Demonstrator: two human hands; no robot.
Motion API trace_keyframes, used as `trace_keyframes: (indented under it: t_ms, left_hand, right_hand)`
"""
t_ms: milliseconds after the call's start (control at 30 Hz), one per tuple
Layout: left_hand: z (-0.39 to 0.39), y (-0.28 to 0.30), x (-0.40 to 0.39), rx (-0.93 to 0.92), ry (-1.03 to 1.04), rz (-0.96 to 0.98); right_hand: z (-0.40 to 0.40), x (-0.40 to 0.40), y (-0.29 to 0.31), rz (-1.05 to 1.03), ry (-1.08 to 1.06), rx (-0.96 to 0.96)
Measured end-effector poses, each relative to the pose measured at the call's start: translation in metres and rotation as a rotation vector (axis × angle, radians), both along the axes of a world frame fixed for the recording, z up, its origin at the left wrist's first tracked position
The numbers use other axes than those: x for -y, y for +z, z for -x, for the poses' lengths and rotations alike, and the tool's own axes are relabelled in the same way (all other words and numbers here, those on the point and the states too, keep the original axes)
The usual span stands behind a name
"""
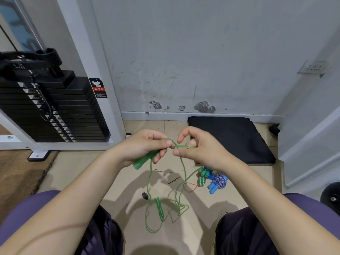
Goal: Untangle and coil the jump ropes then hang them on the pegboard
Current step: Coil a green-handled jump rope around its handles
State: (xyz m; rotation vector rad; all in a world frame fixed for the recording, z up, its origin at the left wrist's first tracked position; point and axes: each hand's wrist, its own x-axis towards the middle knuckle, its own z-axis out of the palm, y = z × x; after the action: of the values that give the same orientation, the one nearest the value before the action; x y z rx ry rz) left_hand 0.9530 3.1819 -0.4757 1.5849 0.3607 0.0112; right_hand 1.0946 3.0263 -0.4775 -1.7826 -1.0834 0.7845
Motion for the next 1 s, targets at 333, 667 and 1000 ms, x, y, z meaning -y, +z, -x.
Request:
trace_keyframes:
  t_ms: [333,667,1000]
  left_hand:
    - [0.009,0.005,-0.014,-0.052,0.019,-0.070]
    - [0.009,0.007,-0.016,-0.099,-0.043,-0.056]
    - [0.001,0.000,0.003,-0.036,0.008,-0.093]
  right_hand:
    - [-0.008,0.005,0.007,-0.165,-0.107,-0.173]
    - [-0.007,0.002,0.008,-0.052,-0.087,0.107]
    - [-0.001,0.002,0.001,-0.094,0.031,-0.136]
